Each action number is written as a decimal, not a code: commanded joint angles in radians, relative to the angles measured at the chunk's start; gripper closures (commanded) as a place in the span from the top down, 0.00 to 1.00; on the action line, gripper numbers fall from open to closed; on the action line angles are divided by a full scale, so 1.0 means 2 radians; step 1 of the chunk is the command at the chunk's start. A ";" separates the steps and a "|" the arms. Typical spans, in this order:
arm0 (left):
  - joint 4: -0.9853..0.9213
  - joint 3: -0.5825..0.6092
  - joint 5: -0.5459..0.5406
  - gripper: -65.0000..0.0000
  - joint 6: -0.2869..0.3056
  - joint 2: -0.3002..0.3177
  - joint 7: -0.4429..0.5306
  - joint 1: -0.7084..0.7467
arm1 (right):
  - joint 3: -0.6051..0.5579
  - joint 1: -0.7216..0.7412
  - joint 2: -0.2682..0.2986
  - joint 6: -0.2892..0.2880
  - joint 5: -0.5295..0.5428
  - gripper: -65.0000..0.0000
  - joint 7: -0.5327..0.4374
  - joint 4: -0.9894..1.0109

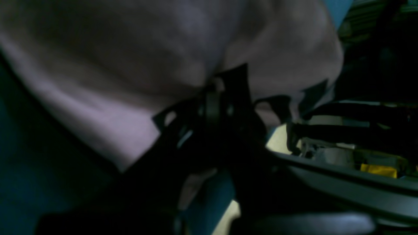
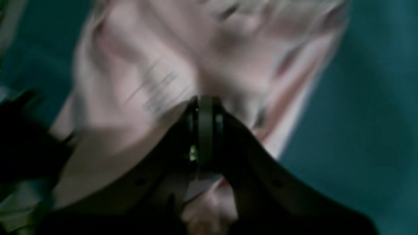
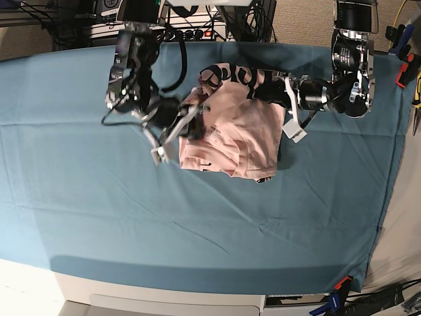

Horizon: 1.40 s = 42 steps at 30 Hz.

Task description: Fold the T-shirt properly

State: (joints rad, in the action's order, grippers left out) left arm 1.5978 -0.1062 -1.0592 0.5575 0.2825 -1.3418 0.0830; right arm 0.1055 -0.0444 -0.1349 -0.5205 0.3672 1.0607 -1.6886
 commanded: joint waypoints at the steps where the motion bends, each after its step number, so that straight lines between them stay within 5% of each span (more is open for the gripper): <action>1: 0.007 -0.002 0.003 0.00 0.000 0.003 0.004 -0.006 | -0.001 0.016 0.001 0.000 -0.001 0.00 -0.013 0.002; 12: 0.013 -0.002 0.007 0.00 0.000 0.006 0.009 -0.011 | 0.001 0.091 0.027 0.003 -0.014 0.00 -0.021 0.043; 30: 0.057 -0.088 0.123 0.00 -0.034 0.010 0.082 -0.065 | 0.001 0.106 0.055 0.014 -0.053 0.00 -0.037 0.043; 42: 0.057 -0.182 0.180 0.00 -0.079 0.077 0.108 -0.068 | 0.027 0.126 0.097 0.039 -0.098 0.00 -0.045 0.043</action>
State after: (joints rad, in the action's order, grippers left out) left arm 1.6958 -0.4618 -0.6891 0.3969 0.4179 -1.1461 -0.0345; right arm 0.1581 0.1806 0.0525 -0.4438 0.1642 1.0000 -1.5848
